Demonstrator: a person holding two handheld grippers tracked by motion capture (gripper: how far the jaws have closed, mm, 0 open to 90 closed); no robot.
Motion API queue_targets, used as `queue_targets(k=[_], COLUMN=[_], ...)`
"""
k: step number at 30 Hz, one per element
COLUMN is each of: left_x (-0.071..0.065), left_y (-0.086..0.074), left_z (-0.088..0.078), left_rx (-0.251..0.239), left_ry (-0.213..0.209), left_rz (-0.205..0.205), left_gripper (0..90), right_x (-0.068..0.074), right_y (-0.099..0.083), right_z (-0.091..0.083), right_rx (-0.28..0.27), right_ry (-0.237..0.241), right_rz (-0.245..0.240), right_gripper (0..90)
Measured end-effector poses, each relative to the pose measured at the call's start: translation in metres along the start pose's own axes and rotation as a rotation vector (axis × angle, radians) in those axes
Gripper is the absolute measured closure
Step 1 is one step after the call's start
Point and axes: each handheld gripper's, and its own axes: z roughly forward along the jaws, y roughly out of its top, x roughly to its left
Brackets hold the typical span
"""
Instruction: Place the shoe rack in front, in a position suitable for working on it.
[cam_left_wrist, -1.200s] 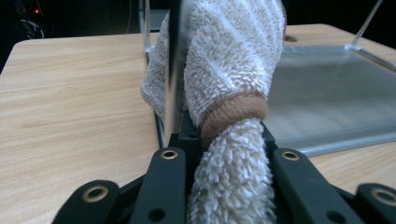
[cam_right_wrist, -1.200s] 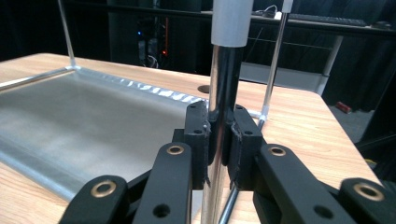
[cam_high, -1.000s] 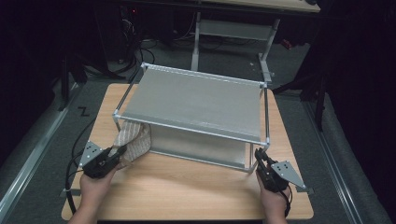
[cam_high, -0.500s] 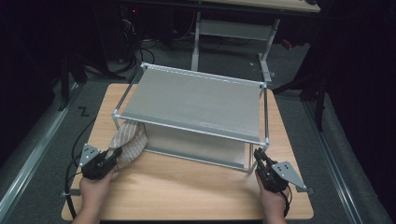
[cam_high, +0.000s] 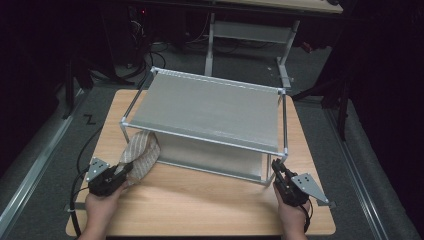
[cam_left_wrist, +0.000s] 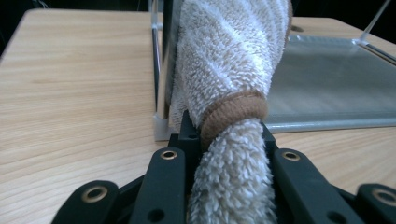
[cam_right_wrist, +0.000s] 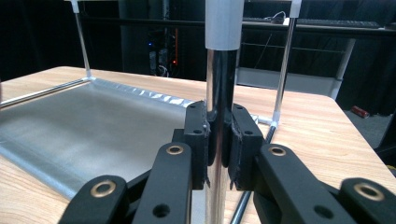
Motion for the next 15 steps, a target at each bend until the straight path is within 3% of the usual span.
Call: queue_targets(k=[4,6,9,15], left_x=[0.002,0.006,0.021,0.035], left_y=[-0.005,-0.01,-0.023,-0.029], left_z=[-0.018,-0.025,-0.038,-0.053], left_rx=[0.0,0.008,0.037,0.038], left_ry=[0.018,0.034,0.063,0.115], left_rz=[0.029,0.023,-0.027,-0.058], left_gripper=[73.7,73.7,73.8,73.8], right_x=[0.0,0.0,-0.001,-0.001], right_y=[0.0,0.0,0.0,0.0], right_z=[0.0,0.0,0.0,0.001], right_rx=[0.0,-0.001,-0.002,-0.004], right_ry=[0.003,0.003,0.001,0.002], right_rz=[0.0,0.003,0.005,0.006], right_gripper=[80.3,80.3,80.3,80.3])
